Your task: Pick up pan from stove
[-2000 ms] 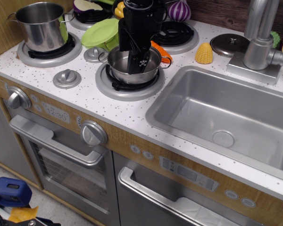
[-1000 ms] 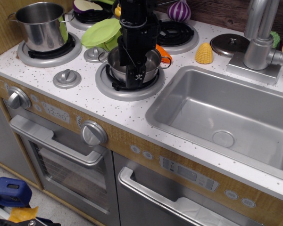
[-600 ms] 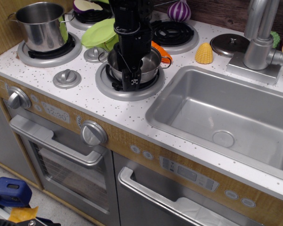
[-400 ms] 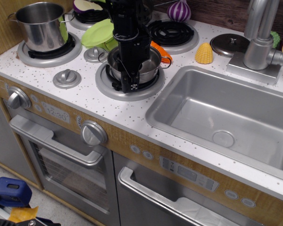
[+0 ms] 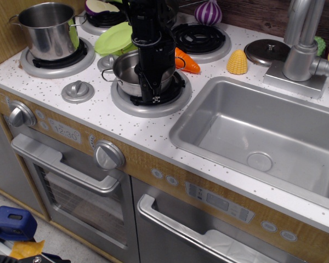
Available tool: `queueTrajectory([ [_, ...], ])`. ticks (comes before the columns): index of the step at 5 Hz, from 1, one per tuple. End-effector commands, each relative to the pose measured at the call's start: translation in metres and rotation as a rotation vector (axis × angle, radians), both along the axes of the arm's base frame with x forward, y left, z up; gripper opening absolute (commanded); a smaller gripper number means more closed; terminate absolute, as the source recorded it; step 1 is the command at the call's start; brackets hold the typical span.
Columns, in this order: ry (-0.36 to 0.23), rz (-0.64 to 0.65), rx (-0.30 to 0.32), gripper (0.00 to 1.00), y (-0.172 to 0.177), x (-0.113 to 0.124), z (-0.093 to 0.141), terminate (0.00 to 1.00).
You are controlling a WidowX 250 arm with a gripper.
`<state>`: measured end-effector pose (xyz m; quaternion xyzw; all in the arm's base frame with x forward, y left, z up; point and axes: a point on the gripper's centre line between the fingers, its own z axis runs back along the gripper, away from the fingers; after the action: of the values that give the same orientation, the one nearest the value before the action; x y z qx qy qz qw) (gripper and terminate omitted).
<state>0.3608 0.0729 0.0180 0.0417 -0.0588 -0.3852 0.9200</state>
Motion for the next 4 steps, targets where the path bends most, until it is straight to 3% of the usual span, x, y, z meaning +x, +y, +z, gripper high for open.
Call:
queueTrajectory([
  [1, -0.066, -0.057, 0.067, 0.00, -0.005, 0.010, 0.036, 0.00],
  [2, -0.075, -0.069, 0.144, 0.00, -0.015, 0.007, 0.060, 0.00],
  [3, -0.123, -0.079, 0.231, 0.00, -0.027, 0.001, 0.076, 0.00],
  [4, -0.152, -0.069, 0.253, 0.00, -0.031, -0.001, 0.091, 0.00],
])
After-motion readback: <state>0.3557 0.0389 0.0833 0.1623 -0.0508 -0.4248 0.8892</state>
